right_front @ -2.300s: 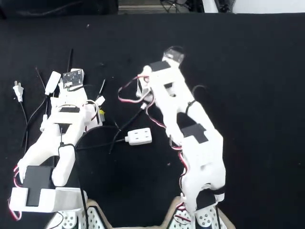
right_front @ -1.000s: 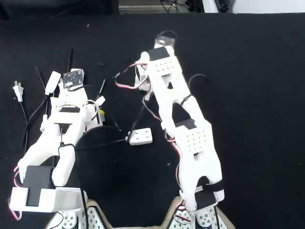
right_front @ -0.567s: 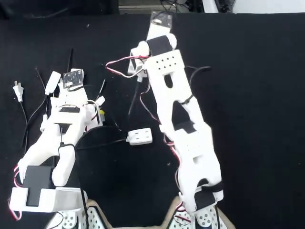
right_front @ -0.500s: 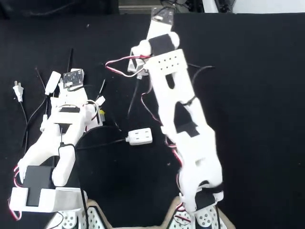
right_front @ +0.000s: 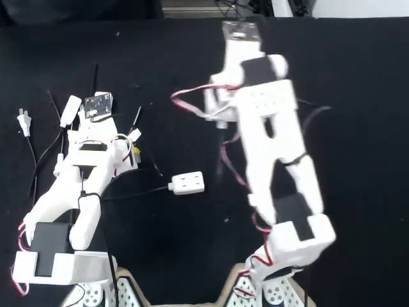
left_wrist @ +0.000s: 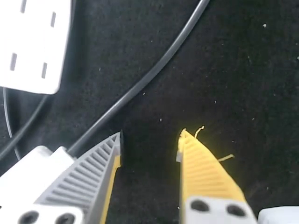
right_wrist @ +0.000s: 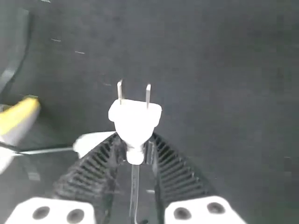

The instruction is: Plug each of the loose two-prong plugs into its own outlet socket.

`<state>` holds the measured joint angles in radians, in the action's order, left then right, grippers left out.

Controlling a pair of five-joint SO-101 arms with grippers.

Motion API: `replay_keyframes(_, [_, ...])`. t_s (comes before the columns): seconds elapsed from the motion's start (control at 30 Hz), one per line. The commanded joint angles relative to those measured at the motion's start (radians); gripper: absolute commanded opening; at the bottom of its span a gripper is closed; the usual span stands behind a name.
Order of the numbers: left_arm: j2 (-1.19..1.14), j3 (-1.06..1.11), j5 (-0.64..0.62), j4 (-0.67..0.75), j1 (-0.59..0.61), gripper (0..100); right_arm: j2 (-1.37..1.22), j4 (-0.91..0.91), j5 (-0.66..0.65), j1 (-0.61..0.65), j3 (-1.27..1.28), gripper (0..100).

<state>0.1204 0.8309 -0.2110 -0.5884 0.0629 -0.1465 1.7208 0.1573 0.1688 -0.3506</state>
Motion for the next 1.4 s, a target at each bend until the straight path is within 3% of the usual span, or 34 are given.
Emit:
replay_keyframes(0.0, [0.031,-0.004,0.000,0.005,-0.018,20,0.065,-0.018,-0.210,-0.133,0.024,1.1])
replay_keyframes(0.33, [0.031,-0.004,0.000,0.005,-0.018,20,0.074,-0.018,-0.795,-0.281,0.208,1.1])
replay_keyframes(0.43, [0.031,-0.004,0.000,0.005,-0.018,20,0.076,-0.060,-0.862,-0.307,0.323,1.1])
replay_keyframes(0.57, [0.031,-0.002,0.000,0.021,-0.018,20,0.124,-0.275,-0.911,-0.350,0.524,1.1])
replay_keyframes(0.77, [0.031,-0.001,0.000,0.023,-0.018,20,0.171,-0.485,-1.053,-0.307,0.791,1.1])
replay_keyframes(0.97, [0.031,-0.002,0.000,0.023,-0.019,20,0.170,-0.571,-1.039,-0.221,0.878,2.5])
replay_keyframes(1.17, [0.031,-0.002,0.000,0.023,-0.019,20,0.173,-0.537,-0.956,-0.153,0.881,14.5])
replay_keyframes(1.37, [0.031,-0.001,0.000,0.023,-0.019,20,0.162,-0.582,-0.907,-0.155,0.845,13.4])
